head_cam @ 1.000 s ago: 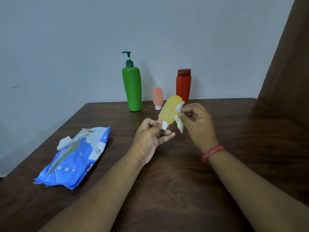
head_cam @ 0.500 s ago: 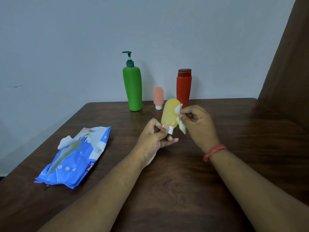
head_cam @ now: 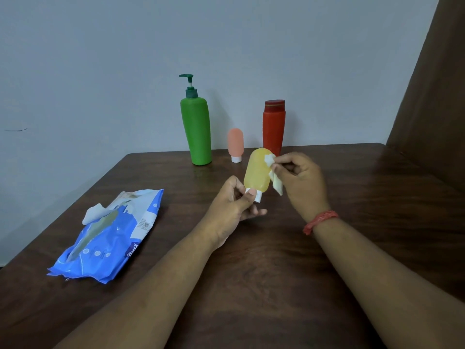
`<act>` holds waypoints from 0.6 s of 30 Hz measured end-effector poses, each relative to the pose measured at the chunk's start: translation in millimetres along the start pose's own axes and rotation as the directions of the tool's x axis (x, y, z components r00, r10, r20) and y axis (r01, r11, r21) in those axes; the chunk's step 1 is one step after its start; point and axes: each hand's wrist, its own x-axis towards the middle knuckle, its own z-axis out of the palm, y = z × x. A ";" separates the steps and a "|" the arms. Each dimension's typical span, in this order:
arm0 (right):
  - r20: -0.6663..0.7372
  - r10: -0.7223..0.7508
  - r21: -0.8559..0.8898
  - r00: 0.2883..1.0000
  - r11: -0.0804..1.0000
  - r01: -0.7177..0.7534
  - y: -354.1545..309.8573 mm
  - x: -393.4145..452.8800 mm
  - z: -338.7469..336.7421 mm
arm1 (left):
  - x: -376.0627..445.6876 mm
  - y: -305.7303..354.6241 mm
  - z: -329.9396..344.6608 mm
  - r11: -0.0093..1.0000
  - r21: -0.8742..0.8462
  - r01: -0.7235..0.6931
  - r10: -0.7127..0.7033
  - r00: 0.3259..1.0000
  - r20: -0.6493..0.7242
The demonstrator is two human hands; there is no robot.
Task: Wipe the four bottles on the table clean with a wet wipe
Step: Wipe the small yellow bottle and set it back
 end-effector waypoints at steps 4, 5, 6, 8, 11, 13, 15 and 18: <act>0.020 0.047 0.024 0.999 0.999 -0.048 0.4 -3.3 0.1 | -1.6 0.4 0.2 0.999 0.037 -0.016 0.016 1.000 -0.013; 0.056 0.036 0.041 0.998 0.998 -0.038 -0.8 -5.7 2.8 | -1.4 0.5 -0.2 1.000 0.015 -0.026 0.027 0.999 -0.043; 0.096 0.011 0.047 0.995 0.999 -0.016 -1.9 -8.4 6.1 | -1.1 0.4 -1.5 0.999 -0.014 -0.038 0.036 0.996 -0.079; 0.176 -0.047 -0.004 0.983 0.999 0.048 -5.0 -14.2 12.9 | 0.3 0.6 -5.1 0.996 -0.066 -0.052 0.042 0.989 -0.144; 0.214 -0.103 -0.071 0.971 0.990 0.121 -8.0 -18.6 17.7 | 1.6 1.7 -7.6 0.997 -0.067 -0.046 0.033 0.983 -0.180; 0.175 -0.117 -0.087 0.978 0.987 0.134 -8.4 -16.3 15.1 | 1.0 3.3 -5.1 0.999 -0.037 -0.031 0.025 0.987 -0.160; 0.075 -0.100 -0.069 0.992 0.992 0.105 -7.0 -10.8 10.0 | 0.0 3.9 -0.6 1.000 0.015 -0.016 0.018 0.993 -0.114; 0.049 -0.058 -0.038 0.997 0.997 0.060 -6.6 -9.2 5.5 | -0.8 2.5 3.4 0.999 0.044 -0.021 0.026 0.994 -0.106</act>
